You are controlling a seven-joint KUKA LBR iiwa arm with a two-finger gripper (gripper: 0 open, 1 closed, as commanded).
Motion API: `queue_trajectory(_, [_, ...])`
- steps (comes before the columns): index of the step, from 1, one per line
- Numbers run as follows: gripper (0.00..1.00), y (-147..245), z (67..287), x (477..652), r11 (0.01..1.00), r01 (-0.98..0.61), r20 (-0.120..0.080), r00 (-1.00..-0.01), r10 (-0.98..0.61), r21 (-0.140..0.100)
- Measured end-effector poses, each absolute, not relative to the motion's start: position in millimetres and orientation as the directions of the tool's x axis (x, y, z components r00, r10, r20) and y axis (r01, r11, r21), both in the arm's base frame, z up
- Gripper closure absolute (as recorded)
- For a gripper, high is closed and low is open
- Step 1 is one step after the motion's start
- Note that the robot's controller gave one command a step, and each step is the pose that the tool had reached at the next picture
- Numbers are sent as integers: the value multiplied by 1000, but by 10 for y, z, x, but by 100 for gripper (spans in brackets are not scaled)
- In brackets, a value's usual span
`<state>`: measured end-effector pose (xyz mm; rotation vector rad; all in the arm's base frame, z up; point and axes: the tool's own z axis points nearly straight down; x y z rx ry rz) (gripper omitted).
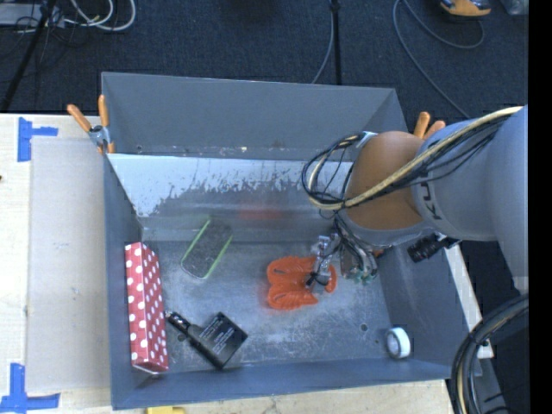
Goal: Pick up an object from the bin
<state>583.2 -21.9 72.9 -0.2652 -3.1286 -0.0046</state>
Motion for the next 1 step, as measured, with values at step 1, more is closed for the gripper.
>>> queue_trajectory(1, [100,-791,1666,6171,912,-410,4,-912,-411,6])
